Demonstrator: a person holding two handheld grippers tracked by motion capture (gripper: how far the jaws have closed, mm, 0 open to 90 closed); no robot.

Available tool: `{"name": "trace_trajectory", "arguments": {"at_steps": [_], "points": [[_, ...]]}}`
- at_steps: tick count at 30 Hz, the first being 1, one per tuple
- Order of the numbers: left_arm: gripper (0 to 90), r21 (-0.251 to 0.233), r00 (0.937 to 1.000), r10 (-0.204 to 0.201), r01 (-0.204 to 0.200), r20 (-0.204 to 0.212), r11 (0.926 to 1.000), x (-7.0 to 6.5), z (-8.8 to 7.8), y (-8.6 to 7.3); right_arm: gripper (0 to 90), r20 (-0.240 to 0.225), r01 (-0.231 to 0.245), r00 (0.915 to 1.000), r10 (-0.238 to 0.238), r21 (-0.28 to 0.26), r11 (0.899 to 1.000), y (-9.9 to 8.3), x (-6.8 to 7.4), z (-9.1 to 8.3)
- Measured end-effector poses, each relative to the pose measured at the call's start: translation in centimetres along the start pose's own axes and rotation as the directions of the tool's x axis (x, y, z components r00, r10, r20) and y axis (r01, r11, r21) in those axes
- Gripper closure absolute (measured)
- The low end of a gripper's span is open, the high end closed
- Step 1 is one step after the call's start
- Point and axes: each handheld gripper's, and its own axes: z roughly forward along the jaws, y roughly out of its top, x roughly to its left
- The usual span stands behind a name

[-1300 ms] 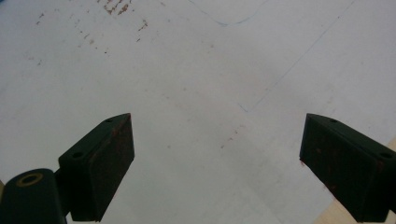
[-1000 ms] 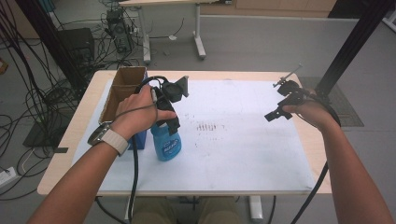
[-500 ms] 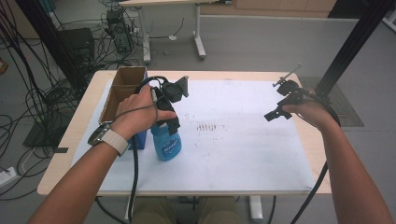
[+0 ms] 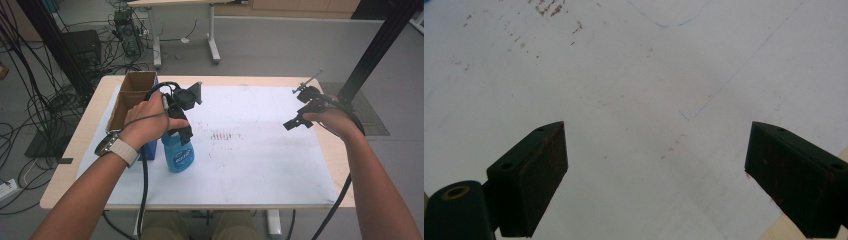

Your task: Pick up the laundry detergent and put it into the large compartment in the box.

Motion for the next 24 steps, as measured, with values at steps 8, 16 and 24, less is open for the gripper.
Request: {"name": "trace_trajectory", "arguments": {"at_steps": [8,16,24], "points": [[9.9,0.004,1.0,0.001,-0.001,0.004,1.0,0.05,0.18,0.0,10.1,-0.001,0.0,1.0,0.0,-0.001,1.0,-0.01,0.01,0.01],[9.9,0.001,1.0,-0.002,0.002,0.003,1.0,0.05,0.21,-0.11,10.1,-0.001,-0.004,1.0,0.004,0.002,1.0,-0.05,0.0,0.12],[9.9,-0.002,1.0,-0.004,0.004,0.004,1.0,0.05,0.18,-0.17,10.1,0.001,0.0,1.0,0.0,-0.001,1.0,-0.01,0.04,0.0]]}}
